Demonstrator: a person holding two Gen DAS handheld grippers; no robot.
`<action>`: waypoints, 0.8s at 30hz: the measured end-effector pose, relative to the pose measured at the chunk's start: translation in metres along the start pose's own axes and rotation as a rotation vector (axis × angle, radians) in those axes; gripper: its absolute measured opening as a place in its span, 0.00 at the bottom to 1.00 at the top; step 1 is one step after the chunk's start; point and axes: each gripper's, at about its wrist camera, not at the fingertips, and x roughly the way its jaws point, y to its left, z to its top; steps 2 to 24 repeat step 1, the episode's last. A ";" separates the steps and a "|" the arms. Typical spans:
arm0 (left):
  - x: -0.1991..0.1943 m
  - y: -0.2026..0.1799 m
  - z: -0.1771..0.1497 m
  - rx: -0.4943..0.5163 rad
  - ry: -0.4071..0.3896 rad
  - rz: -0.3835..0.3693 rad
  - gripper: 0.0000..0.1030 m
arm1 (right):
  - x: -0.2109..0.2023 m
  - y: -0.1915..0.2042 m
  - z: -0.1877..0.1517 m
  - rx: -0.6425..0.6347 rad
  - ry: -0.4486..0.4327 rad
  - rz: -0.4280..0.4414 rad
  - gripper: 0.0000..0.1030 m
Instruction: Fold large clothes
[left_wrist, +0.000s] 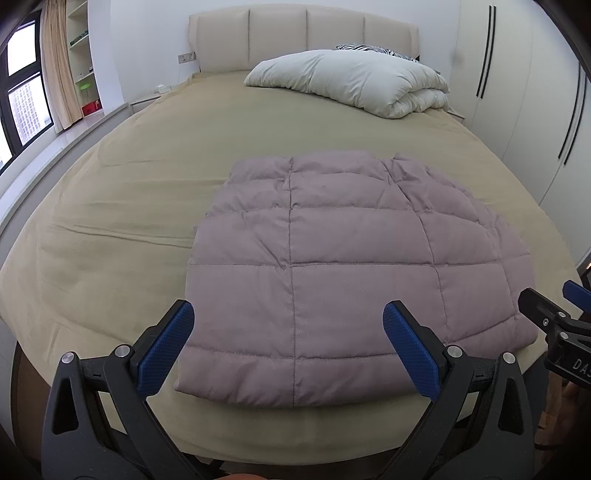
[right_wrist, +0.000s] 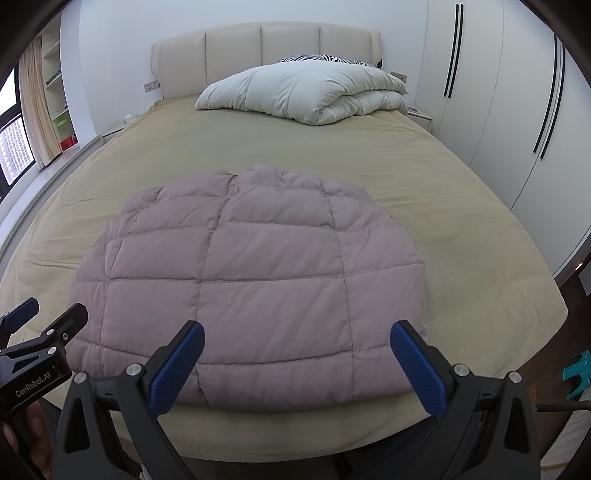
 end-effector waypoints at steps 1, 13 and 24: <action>0.000 0.000 0.000 0.001 -0.002 0.003 1.00 | 0.000 0.000 0.000 0.001 0.000 0.001 1.00; 0.000 0.000 0.000 0.001 -0.002 0.003 1.00 | 0.000 0.000 0.000 0.001 0.000 0.001 1.00; 0.000 0.000 0.000 0.001 -0.002 0.003 1.00 | 0.000 0.000 0.000 0.001 0.000 0.001 1.00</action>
